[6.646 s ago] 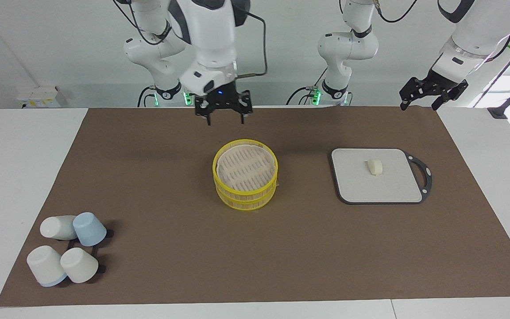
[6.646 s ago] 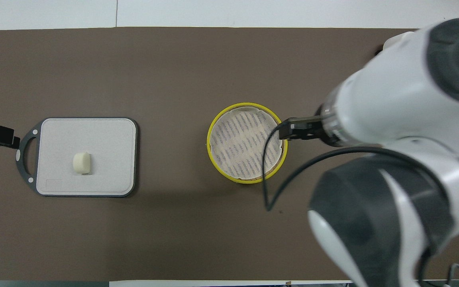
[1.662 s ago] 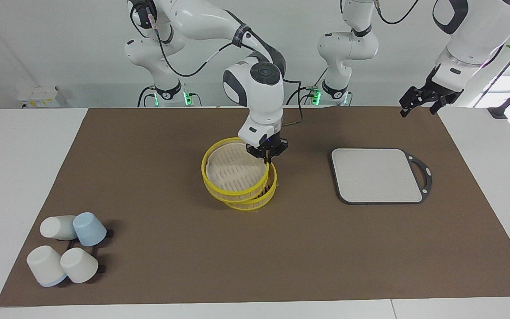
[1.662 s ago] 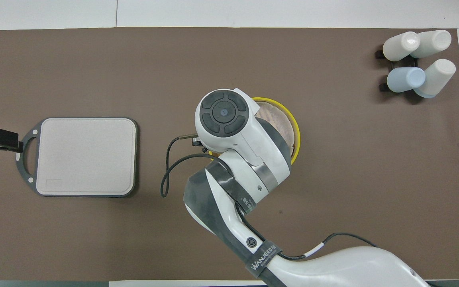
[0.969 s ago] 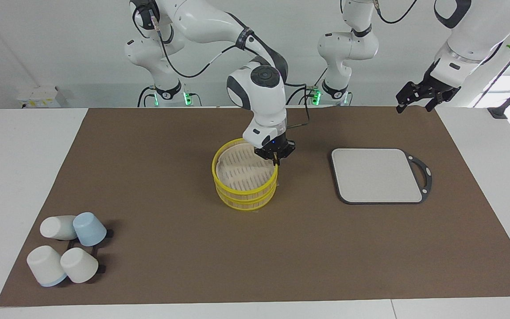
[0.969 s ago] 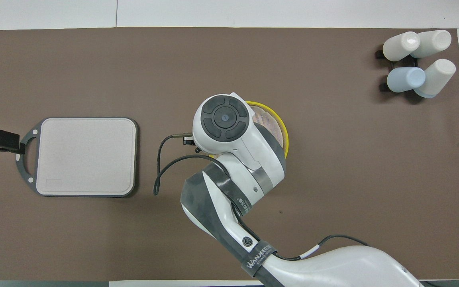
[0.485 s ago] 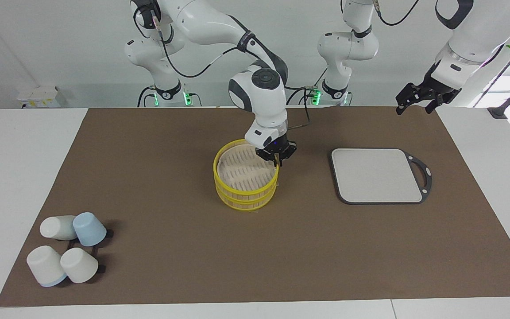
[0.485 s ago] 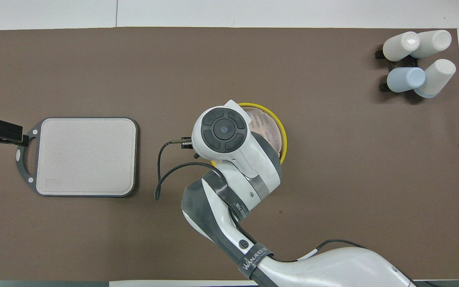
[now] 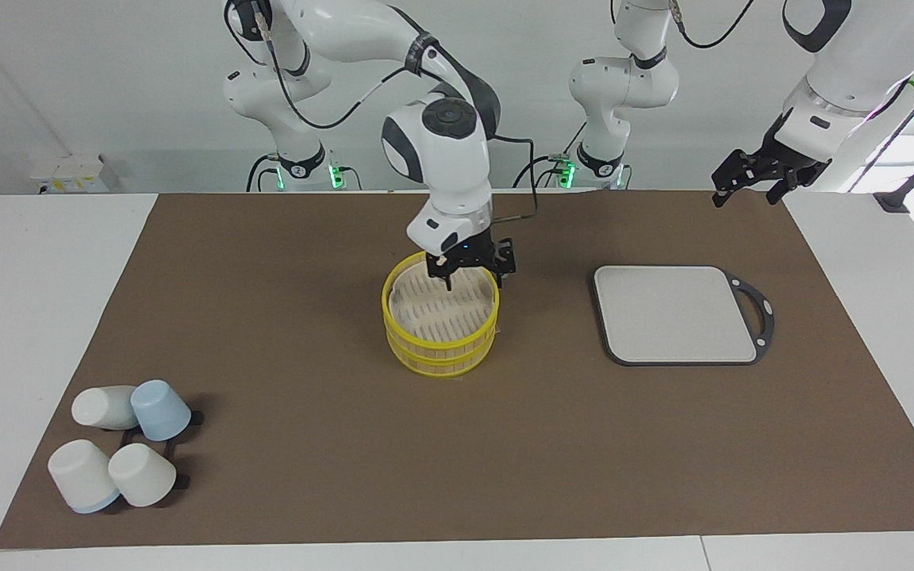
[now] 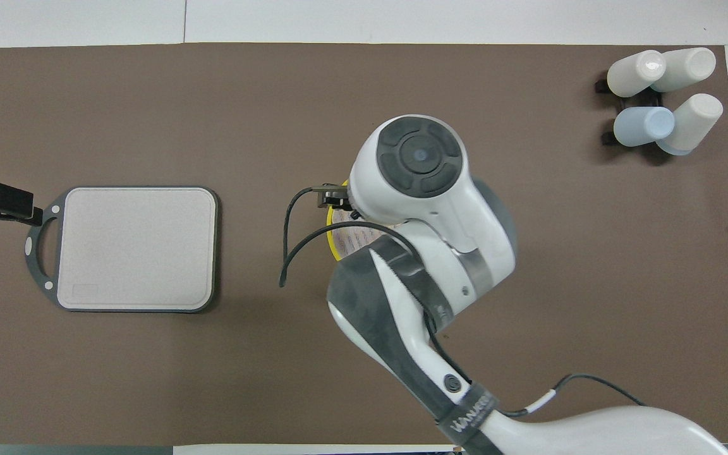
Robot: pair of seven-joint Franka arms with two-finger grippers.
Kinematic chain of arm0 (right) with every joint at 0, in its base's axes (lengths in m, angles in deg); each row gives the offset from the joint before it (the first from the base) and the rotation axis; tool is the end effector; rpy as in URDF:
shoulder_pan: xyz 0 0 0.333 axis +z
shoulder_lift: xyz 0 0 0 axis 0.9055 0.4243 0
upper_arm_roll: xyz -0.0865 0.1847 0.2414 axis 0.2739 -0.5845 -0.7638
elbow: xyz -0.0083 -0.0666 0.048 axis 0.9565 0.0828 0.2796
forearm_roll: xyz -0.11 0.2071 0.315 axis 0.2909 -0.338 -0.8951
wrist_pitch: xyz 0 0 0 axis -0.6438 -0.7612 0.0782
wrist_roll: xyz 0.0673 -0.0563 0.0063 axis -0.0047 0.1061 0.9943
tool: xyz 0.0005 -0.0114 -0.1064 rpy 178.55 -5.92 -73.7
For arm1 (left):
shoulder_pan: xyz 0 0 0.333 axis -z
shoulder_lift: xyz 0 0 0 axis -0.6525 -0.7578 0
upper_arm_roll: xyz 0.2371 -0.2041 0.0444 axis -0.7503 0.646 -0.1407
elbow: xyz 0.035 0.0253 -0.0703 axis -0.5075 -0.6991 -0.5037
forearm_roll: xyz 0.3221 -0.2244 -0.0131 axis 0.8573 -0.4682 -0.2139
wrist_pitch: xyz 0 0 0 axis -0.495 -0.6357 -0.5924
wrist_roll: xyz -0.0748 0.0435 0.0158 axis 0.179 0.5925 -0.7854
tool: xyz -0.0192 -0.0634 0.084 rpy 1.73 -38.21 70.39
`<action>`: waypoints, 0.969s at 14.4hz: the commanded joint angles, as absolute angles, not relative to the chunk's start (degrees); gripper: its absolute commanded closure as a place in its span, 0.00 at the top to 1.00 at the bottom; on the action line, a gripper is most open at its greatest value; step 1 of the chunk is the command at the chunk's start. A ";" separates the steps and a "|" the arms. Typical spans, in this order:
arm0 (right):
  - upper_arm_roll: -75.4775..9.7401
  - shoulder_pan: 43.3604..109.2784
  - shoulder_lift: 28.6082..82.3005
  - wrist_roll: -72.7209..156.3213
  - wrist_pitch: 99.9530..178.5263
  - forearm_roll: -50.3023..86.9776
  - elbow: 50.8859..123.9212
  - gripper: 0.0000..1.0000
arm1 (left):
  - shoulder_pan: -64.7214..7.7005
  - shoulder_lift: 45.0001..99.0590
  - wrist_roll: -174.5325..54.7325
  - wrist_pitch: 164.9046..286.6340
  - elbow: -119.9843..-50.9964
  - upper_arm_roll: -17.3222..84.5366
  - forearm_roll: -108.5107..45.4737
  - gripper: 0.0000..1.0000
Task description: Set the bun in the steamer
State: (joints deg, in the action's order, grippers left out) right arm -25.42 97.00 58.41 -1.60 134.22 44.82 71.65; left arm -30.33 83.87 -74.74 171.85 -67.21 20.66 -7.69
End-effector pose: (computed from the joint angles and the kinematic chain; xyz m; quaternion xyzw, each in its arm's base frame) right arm 0.5649 0.3570 0.4847 -0.9971 0.0417 -0.0272 0.0580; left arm 0.5334 -0.0056 0.6272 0.9991 0.0002 -0.0404 0.0148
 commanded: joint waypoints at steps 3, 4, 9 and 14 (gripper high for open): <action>-26.02 83.37 46.90 7.85 119.93 45.06 73.04 1.00 | -29.74 83.32 -75.69 170.09 -65.50 20.12 -6.56 1.00; -25.85 81.87 44.79 11.96 115.73 45.15 73.04 1.00 | -29.65 83.32 -75.69 170.09 -65.50 20.21 -6.56 1.00; -25.84 77.73 39.06 16.58 106.02 47.60 74.35 1.00 | -29.13 83.50 -75.87 170.53 -65.50 20.30 -3.92 1.00; -25.93 74.39 39.15 19.72 109.36 48.14 74.62 1.00 | -29.21 83.67 -75.87 170.97 -65.50 20.39 -4.18 1.00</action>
State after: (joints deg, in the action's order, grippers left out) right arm -25.25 76.59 39.83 16.36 107.95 47.89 73.22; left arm -29.84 83.87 -75.13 171.81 -66.69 20.80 -5.30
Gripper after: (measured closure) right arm 0.000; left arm 0.000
